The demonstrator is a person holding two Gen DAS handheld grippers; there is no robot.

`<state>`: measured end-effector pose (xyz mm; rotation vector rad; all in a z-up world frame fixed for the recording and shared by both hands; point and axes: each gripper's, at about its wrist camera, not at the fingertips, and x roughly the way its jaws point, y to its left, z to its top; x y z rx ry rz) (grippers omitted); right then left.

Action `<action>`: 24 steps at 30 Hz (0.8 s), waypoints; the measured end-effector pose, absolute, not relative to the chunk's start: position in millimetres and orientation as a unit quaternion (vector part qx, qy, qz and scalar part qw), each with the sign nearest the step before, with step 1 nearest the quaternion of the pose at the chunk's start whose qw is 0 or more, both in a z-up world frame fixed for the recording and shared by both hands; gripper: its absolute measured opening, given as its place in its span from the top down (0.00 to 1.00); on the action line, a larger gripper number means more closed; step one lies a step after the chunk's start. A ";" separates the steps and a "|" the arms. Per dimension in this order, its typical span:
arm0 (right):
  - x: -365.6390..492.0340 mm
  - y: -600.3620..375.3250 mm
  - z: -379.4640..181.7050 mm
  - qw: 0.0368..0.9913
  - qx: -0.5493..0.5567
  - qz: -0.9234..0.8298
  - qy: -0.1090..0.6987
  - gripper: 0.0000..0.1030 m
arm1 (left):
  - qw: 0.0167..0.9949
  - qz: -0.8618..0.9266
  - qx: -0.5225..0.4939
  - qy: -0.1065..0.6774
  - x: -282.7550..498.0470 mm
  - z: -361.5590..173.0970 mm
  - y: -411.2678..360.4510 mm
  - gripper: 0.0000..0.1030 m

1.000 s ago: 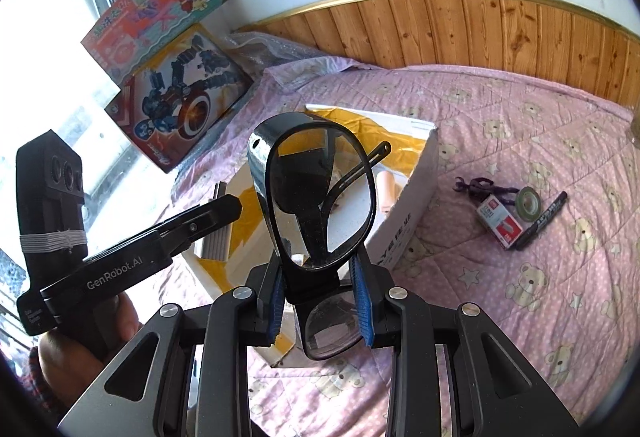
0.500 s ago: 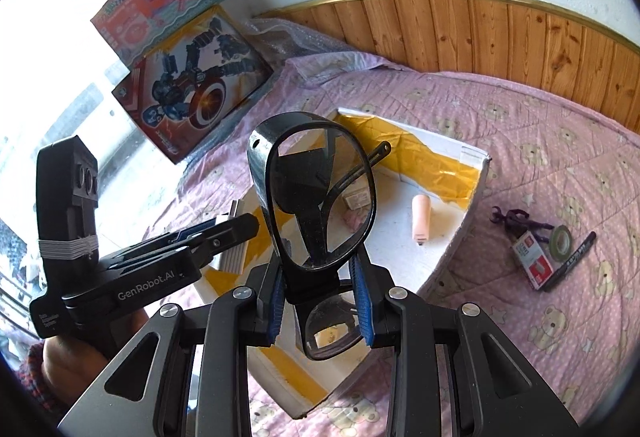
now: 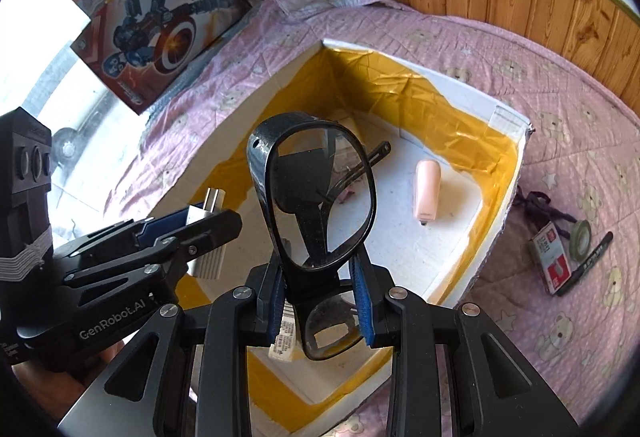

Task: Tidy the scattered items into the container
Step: 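Carry the charger in the left tool and glasses in the right tool over the box, then open the left tool to drop the charger while the right tool drops the glasses into the box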

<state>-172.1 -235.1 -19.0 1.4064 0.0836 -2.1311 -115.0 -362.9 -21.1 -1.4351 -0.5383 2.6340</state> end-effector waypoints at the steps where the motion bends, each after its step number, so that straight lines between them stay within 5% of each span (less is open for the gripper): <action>1: -175.2 -237.3 -22.5 0.287 0.533 -0.795 0.035 0.70 | 0.046 0.861 -0.474 -0.176 -117.1 -22.7 -363.3 0.69; 15: -211.8 -247.6 -61.0 0.244 0.595 -0.763 0.060 0.68 | 0.047 0.842 -0.514 -0.158 -148.4 -43.8 -361.6 0.68; 18: -212.3 -250.7 -61.3 0.244 0.595 -0.764 0.061 0.63 | 0.032 0.841 -0.515 -0.161 -148.9 -47.5 -368.2 0.50; 24: -212.7 -252.7 -59.4 0.244 0.594 -0.765 0.050 0.58 | 0.034 0.842 -0.509 -0.178 -142.7 -48.2 -379.6 0.50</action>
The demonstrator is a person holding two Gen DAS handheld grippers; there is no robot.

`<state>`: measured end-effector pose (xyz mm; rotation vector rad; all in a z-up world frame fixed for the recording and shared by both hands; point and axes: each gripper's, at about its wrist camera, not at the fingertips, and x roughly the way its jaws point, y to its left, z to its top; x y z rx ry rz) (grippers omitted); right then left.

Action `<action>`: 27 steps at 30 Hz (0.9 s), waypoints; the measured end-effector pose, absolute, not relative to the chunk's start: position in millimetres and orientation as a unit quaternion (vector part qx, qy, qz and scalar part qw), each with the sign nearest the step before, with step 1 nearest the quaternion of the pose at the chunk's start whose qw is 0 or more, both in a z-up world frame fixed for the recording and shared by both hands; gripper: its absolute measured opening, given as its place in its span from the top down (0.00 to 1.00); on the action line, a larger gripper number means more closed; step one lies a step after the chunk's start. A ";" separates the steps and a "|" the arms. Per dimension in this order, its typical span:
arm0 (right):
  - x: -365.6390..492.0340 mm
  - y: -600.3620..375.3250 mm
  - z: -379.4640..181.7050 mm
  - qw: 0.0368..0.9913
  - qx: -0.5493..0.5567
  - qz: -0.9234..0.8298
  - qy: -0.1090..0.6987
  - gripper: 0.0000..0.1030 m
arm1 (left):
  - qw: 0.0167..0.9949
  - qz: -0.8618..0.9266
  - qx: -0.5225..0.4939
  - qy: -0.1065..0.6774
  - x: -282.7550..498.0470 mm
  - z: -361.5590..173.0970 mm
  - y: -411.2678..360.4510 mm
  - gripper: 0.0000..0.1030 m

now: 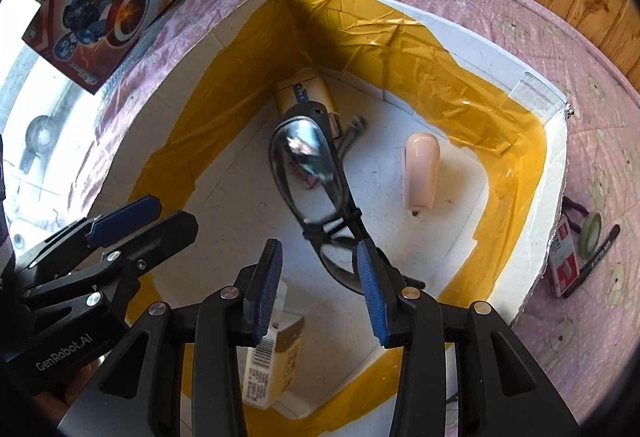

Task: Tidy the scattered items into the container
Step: 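Open the left tool to drop the charger while the right tool drops the glasses into the box, then withdraw both open tools up from the box toward the items on the bed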

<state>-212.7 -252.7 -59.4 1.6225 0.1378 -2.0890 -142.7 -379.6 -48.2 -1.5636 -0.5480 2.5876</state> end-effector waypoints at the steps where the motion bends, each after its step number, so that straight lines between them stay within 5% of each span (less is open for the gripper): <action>1: -213.3 -252.4 -59.1 0.243 0.594 -0.765 0.047 0.57 | 0.036 0.841 -0.509 -0.179 -141.8 -48.2 -379.5 0.50; 27: -175.0 -238.6 -21.9 0.258 0.569 -0.780 0.018 0.55 | 0.046 0.850 -0.493 -0.179 -114.6 -26.2 -374.1 0.50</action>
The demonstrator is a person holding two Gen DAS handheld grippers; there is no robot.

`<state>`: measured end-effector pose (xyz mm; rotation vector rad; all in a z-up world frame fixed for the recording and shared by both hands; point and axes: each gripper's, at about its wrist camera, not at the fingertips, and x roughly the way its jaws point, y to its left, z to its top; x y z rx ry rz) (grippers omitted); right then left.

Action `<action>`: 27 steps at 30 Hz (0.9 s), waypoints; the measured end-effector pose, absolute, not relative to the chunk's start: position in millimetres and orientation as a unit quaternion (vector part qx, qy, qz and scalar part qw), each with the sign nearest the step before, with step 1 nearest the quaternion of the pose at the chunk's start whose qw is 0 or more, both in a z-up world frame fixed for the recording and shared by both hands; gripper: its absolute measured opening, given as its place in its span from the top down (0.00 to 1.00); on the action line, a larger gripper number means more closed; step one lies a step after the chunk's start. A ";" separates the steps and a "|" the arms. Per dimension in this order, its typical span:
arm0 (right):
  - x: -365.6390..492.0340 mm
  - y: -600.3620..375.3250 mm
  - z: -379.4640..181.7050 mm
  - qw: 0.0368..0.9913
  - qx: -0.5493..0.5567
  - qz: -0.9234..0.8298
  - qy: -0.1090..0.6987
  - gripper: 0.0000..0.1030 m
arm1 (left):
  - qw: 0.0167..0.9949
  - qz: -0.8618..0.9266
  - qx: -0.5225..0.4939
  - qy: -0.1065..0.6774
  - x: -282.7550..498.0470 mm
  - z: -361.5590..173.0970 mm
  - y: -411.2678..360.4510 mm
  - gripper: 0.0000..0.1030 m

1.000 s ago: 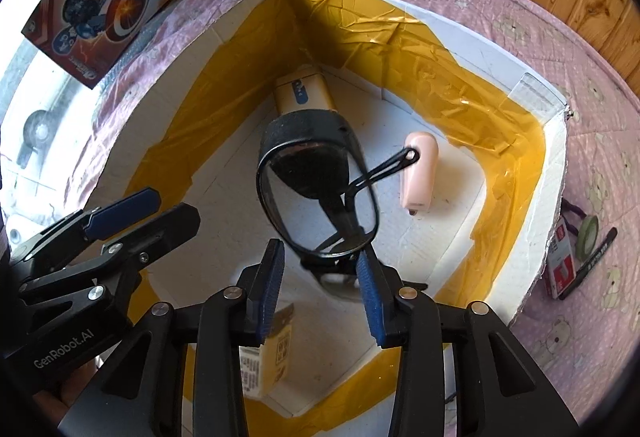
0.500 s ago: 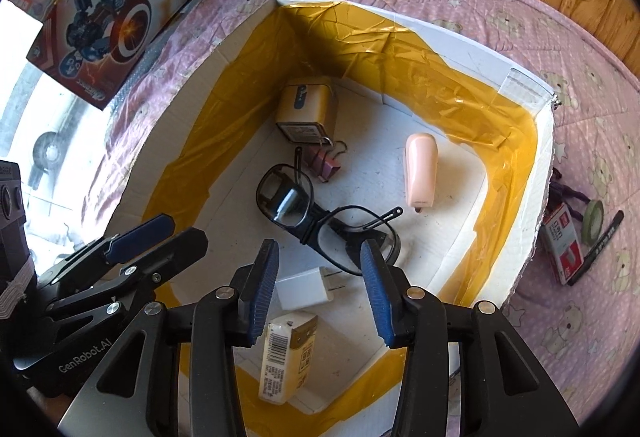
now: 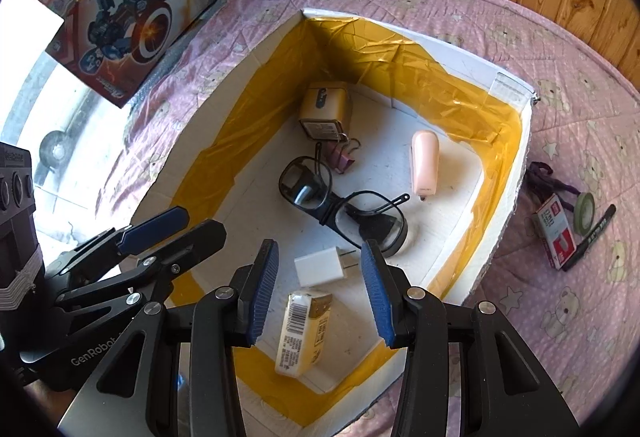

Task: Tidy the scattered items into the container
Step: 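Withdraw both open tools up from the box toward the items on the bed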

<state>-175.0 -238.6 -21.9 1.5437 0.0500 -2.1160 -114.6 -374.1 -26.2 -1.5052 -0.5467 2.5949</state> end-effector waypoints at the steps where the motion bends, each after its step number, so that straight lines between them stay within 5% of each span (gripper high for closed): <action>1: -172.2 -237.1 -19.6 0.259 0.567 -0.782 0.017 0.55 | 0.048 0.851 -0.492 -0.178 -113.0 -24.4 -372.7 0.50; 27: -104.1 -202.4 25.7 0.286 0.515 -0.808 -0.012 0.55 | 0.046 0.875 -0.463 -0.133 -55.4 24.0 -344.7 0.50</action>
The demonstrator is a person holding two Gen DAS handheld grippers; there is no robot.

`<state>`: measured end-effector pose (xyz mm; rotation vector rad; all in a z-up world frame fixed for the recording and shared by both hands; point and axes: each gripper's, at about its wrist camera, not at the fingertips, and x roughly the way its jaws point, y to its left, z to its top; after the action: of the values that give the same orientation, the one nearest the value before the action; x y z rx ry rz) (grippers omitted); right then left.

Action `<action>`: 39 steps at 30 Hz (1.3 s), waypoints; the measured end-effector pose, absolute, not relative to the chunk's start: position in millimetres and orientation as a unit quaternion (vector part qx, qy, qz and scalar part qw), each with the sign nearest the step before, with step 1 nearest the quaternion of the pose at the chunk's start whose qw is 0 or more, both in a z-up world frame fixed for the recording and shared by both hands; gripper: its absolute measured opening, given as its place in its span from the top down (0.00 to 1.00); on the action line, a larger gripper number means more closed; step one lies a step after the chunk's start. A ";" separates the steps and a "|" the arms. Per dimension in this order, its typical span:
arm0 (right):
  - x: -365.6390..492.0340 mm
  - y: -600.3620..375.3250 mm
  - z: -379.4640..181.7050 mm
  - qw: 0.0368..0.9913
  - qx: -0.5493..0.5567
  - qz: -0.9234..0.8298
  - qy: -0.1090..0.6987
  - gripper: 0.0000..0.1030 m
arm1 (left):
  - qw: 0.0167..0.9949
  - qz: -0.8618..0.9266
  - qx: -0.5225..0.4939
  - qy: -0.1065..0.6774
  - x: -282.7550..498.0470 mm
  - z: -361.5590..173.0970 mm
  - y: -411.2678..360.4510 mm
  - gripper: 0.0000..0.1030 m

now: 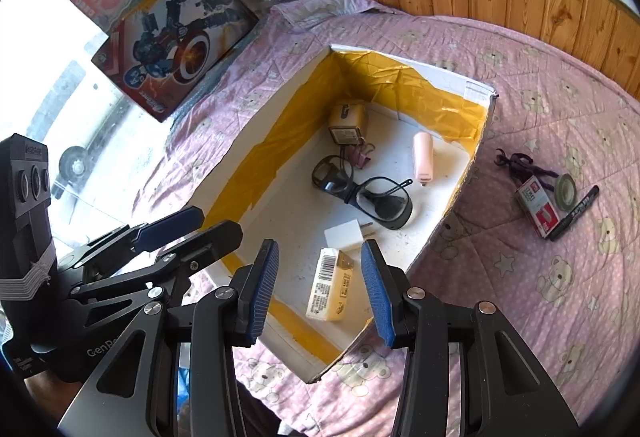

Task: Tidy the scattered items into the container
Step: 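Withdraw both open tools up from the box toward the items on the bed, then grasp the red-white staples box with the left tool while the right tool grasps the black marker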

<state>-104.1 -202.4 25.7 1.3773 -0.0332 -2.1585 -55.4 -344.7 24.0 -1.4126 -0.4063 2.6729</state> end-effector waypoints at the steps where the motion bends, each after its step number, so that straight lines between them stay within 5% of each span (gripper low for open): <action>1: -102.2 -200.2 26.7 0.286 0.515 -0.808 -0.016 0.55 | 0.046 0.876 -0.462 -0.132 -53.6 25.7 -343.4 0.50; 39: -121.9 1.9 -30.6 0.198 0.495 -0.819 -0.213 0.58 | 0.156 0.862 -0.476 -0.083 -84.2 13.3 -161.9 0.50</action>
<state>-121.9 1.9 -30.6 1.3858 -0.5961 -2.2906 -84.2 -161.9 13.3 -1.3618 -0.2376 2.4682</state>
